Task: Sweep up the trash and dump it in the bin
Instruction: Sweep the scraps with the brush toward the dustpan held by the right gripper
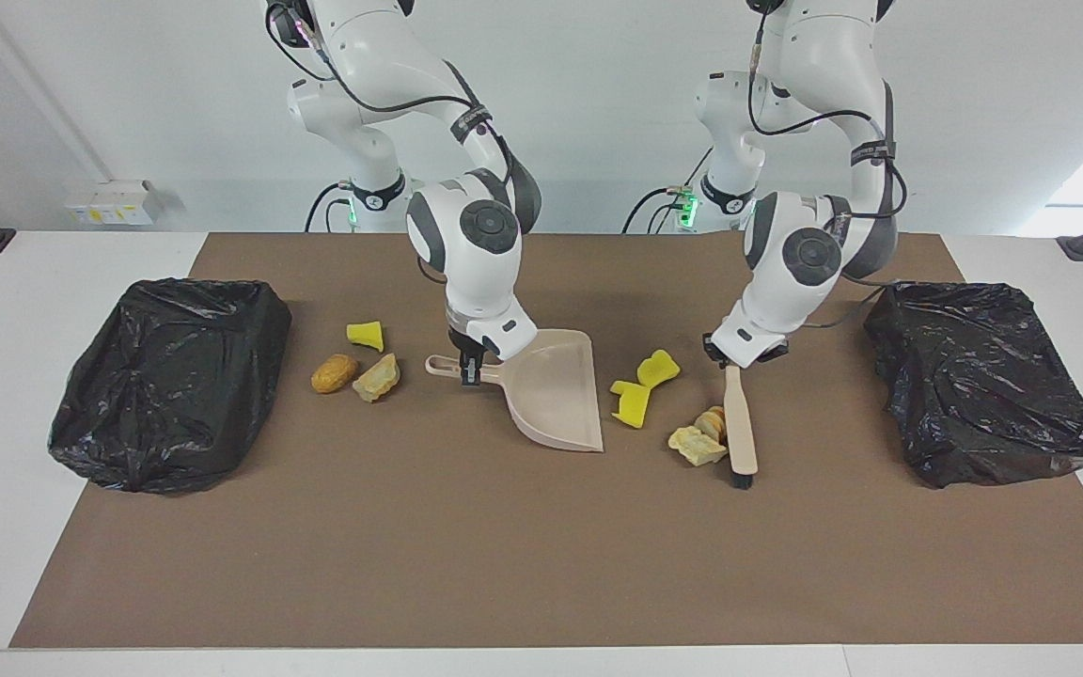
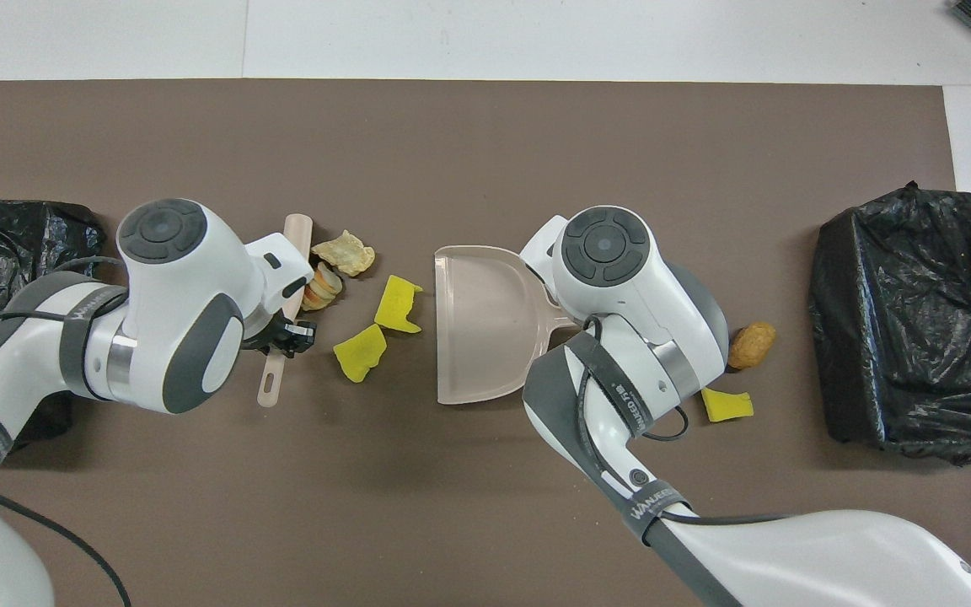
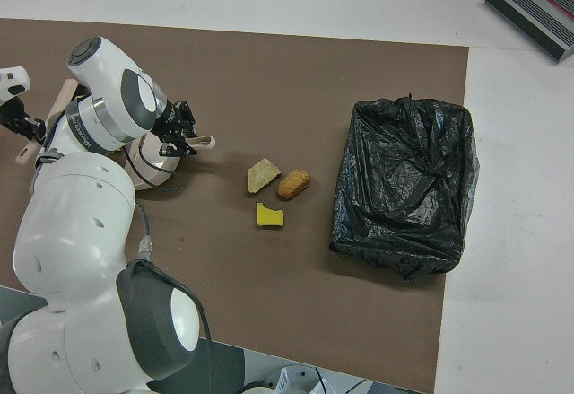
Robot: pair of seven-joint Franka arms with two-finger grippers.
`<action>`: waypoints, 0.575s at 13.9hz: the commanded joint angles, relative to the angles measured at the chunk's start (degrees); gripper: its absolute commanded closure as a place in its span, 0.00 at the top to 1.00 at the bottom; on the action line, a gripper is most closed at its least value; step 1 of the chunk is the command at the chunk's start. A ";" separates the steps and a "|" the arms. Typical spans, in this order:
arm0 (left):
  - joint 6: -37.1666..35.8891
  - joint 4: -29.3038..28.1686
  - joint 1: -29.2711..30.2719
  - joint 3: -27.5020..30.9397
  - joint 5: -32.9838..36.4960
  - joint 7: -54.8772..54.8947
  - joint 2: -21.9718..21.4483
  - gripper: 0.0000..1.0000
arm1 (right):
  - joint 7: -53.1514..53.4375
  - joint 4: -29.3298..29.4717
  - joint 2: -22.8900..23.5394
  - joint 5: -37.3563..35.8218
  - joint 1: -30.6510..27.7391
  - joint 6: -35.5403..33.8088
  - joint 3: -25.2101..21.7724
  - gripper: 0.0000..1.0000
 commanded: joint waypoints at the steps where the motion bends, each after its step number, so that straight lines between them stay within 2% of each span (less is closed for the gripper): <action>1: -3.55 -0.72 -4.20 0.80 -5.14 -0.65 -1.66 0.00 | 2.05 -1.89 -0.83 -0.22 0.42 2.24 0.43 0.00; 8: -6.20 -0.64 -10.62 0.71 -15.95 -8.64 -4.04 0.00 | 3.02 -1.89 0.05 -0.22 0.42 3.91 0.43 0.00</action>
